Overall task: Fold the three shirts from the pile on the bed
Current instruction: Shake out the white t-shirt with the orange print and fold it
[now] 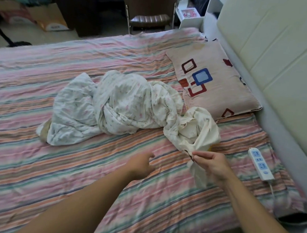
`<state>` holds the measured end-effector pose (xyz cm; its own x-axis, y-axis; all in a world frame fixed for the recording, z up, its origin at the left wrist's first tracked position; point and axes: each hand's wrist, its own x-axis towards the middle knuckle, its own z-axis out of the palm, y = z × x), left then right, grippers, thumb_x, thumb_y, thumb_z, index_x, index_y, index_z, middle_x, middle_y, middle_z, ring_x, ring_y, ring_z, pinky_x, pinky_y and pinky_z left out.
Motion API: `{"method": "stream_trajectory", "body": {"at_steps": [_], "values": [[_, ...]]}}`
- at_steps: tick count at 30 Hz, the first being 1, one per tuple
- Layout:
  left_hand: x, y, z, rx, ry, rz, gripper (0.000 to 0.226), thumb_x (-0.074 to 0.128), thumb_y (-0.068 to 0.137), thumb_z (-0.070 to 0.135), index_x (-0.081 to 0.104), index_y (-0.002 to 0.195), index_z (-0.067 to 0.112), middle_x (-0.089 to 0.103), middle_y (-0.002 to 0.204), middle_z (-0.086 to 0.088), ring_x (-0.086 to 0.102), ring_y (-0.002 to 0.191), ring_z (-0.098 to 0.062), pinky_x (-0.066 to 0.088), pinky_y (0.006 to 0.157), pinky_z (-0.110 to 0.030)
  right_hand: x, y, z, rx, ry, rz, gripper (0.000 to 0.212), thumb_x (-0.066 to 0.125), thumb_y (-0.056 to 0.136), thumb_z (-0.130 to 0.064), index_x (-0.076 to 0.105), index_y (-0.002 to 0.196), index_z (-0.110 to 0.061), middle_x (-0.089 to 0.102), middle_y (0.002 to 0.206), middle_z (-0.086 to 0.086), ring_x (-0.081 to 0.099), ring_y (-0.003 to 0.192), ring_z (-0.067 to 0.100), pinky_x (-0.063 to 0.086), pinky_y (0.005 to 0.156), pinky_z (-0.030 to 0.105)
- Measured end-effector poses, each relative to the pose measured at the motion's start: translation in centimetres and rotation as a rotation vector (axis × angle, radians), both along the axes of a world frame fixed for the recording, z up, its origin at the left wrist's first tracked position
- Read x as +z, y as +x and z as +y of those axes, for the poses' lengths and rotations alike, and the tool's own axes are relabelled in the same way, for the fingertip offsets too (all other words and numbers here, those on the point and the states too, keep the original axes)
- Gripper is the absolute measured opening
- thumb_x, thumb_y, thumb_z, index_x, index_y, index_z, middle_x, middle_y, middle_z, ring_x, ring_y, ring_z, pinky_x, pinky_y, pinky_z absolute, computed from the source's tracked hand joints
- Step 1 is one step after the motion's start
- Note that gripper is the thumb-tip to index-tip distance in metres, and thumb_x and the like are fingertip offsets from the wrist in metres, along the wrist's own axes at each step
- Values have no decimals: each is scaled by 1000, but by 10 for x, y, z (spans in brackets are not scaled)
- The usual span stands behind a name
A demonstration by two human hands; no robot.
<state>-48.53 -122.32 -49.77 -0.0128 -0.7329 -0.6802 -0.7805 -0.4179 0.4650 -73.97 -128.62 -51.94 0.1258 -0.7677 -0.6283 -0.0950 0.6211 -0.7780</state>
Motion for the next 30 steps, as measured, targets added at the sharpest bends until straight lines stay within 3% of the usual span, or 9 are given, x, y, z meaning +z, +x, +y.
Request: {"method": "stream_trajectory", "body": {"at_steps": [4, 8, 12, 14, 16, 18, 20, 23, 30], "values": [[40, 3, 16, 71, -69, 121, 73, 68, 88, 29, 34, 151, 18, 51, 145, -10, 52, 129, -25, 42, 109, -37, 73, 39, 22, -41, -90, -147, 21, 86, 46, -4, 80, 66, -7, 77, 70, 9, 74, 61, 16, 62, 59, 21], [79, 24, 42, 90, -214, 177, 98, 70, 86, 24, 3, 158, 26, 38, 156, -8, 48, 134, -27, 44, 106, -36, 152, 80, 44, -11, -128, -321, 53, 100, 21, -18, 80, 68, -6, 77, 77, 16, 76, 70, 23, 65, 65, 29], [143, 62, 48, 155, -573, 145, 110, 67, 89, 21, -23, 150, 43, 11, 166, 0, 29, 148, -22, 38, 112, -41, 230, 122, 65, 26, -196, -448, 32, 92, 40, -7, 78, 69, -4, 75, 78, 19, 76, 74, 30, 65, 73, 35], [179, 82, 46, 140, -647, 150, 111, 69, 88, 20, -19, 150, 47, 7, 167, 4, 18, 152, -20, 33, 117, -47, 265, 144, 76, 44, -237, -474, 11, 75, 61, 5, 76, 70, -2, 74, 78, 18, 75, 74, 30, 65, 72, 35], [215, 100, 47, 50, -663, 129, 102, 70, 87, 19, -3, 154, 45, 12, 166, 2, 17, 152, -19, 31, 119, -44, 296, 165, 86, 77, -273, -457, 18, 59, 79, 15, 71, 77, 1, 72, 77, 16, 74, 72, 28, 65, 70, 35], [248, 120, 50, -17, -678, 114, 72, 69, 89, 20, 32, 150, 32, 33, 158, -3, 32, 145, -21, 34, 113, -37, 324, 185, 97, 125, -304, -437, 24, 49, 88, 18, 66, 81, 1, 71, 73, 13, 73, 67, 24, 64, 67, 35], [276, 143, 58, -24, -687, 153, 27, 67, 90, 22, 65, 117, 17, 62, 124, -5, 55, 123, -24, 43, 96, -33, 345, 202, 106, 160, -326, -420, 27, 45, 89, 18, 65, 81, 0, 70, 67, 9, 72, 63, 21, 63, 62, 33], [310, 181, 74, 44, -694, 187, 15, 61, 94, 22, 67, 86, 11, 65, 90, -6, 61, 90, -25, 46, 77, -33, 371, 224, 118, 183, -352, -408, 27, 44, 89, 17, 63, 83, -1, 66, 65, 7, 68, 60, 18, 62, 62, 31], [382, 244, 119, 225, -745, 256, 21, 49, 100, 17, 63, 87, 6, 59, 77, -7, 62, 68, -21, 55, 50, -28, 410, 275, 140, 254, -352, -470, 30, 42, 88, 18, 62, 90, -4, 67, 70, 6, 67, 64, 18, 62, 64, 31]]}}
